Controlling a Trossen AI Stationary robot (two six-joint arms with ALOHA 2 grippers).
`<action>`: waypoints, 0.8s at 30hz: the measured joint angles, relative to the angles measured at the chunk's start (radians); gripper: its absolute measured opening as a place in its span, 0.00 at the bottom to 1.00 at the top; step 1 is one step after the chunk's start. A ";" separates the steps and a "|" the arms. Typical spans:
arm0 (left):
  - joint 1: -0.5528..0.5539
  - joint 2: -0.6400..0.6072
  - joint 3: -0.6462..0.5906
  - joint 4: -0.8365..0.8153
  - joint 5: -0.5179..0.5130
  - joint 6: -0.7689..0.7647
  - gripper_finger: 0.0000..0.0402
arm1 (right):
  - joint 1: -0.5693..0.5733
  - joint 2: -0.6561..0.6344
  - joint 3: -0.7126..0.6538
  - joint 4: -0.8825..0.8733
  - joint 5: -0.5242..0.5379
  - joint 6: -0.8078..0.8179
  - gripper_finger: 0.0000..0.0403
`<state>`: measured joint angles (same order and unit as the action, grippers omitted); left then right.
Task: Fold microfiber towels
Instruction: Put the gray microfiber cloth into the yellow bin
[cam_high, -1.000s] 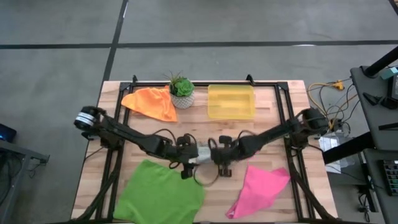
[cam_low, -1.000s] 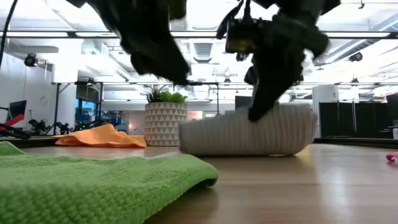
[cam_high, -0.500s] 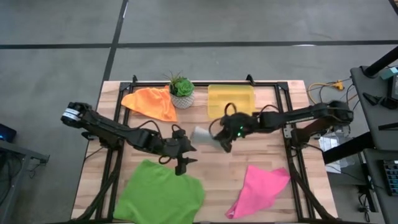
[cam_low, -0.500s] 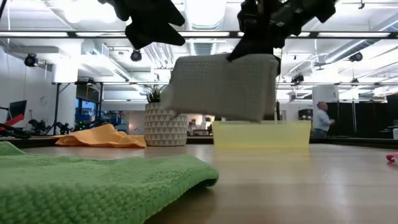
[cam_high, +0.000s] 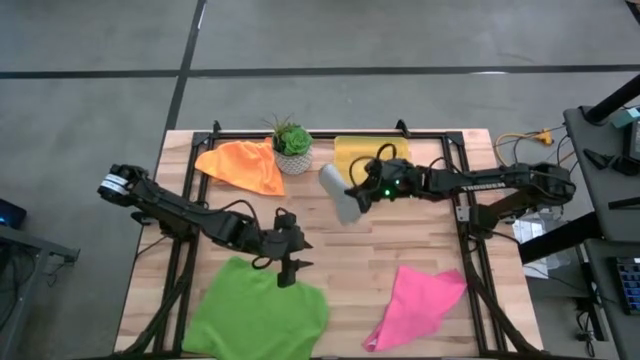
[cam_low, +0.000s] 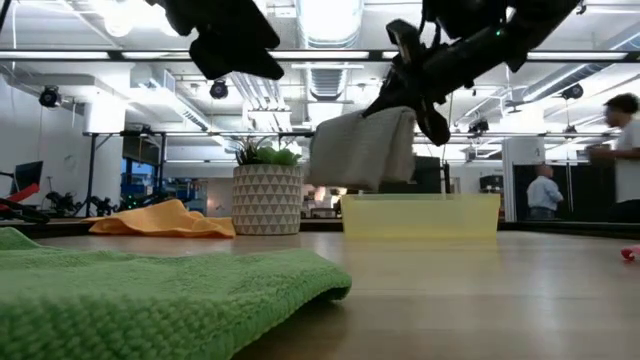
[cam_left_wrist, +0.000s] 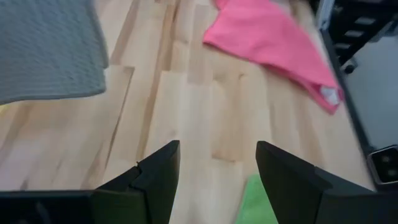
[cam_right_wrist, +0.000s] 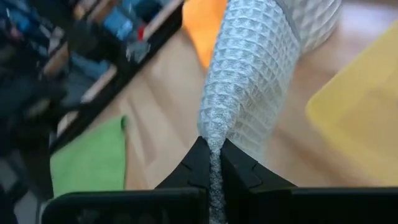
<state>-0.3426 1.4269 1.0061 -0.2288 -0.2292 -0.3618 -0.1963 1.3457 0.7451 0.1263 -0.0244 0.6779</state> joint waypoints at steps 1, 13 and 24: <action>0.001 0.000 0.000 -0.008 -0.007 0.000 0.49 | -0.022 0.000 -0.006 0.029 0.000 -0.002 0.02; 0.030 0.000 0.000 -0.022 -0.118 0.000 0.49 | -0.264 0.001 -0.148 0.352 0.002 0.126 0.02; 0.092 0.013 0.000 -0.013 -0.120 0.000 0.49 | -0.304 0.168 -0.105 0.559 -0.064 0.218 0.02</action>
<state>-0.2511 1.4395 1.0061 -0.2422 -0.3496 -0.3617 -0.4999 1.5139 0.6400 0.6858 -0.0885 0.8963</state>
